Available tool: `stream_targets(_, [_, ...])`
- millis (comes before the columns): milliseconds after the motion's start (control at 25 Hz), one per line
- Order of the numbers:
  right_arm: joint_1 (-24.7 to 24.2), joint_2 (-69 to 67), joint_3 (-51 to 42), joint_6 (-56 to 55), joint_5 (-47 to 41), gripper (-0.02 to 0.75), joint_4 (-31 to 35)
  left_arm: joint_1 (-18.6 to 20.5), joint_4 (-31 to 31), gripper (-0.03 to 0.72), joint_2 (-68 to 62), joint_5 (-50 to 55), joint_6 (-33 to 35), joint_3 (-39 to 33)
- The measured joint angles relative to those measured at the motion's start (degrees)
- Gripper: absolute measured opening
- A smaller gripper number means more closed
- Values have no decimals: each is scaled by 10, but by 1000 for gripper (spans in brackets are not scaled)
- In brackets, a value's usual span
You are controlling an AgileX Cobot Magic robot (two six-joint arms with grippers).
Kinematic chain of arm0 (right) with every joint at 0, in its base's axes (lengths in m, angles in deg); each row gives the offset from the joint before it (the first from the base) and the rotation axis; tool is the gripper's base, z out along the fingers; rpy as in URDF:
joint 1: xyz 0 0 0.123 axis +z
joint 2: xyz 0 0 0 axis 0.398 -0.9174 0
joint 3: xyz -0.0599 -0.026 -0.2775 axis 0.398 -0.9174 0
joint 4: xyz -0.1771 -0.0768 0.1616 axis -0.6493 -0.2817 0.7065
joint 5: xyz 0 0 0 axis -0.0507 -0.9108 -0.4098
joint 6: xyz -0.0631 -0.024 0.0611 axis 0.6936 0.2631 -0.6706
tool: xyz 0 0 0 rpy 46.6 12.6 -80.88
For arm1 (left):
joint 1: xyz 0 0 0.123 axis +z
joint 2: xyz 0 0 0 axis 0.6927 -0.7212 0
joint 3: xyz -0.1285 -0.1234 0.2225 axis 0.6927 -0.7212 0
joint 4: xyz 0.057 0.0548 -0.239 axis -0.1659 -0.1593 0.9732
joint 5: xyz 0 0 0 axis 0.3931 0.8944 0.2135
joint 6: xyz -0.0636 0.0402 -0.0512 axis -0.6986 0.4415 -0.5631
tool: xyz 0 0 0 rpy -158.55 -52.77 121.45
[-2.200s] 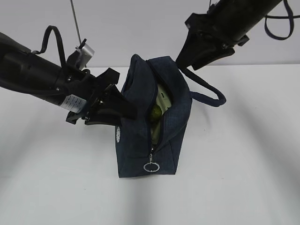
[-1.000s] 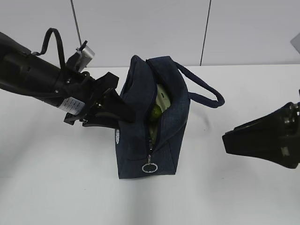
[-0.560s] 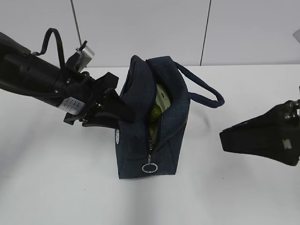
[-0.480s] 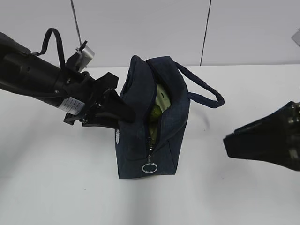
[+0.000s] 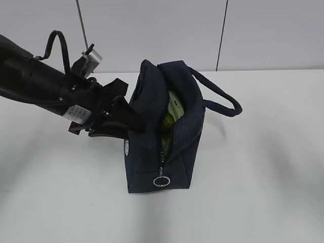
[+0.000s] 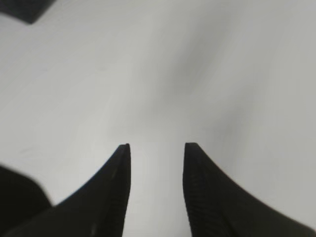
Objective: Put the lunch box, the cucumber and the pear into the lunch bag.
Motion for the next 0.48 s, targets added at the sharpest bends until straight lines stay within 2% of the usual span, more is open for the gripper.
stream_targets(80, [0,0,0,-74,38,284,-62,0,0,237,0,0,0,0])
stream_targets(160, [0,0,0,-106,81,284,-77,0,0,237,0,0,0,0])
stream_targets(320, [4,0,-12,-86,174,284,-7,0,0,238,0,-2,0,0])
stream_targets(480, [43,0,-49,-16,231,284,75,0,-1,238,0,-3,0,0])
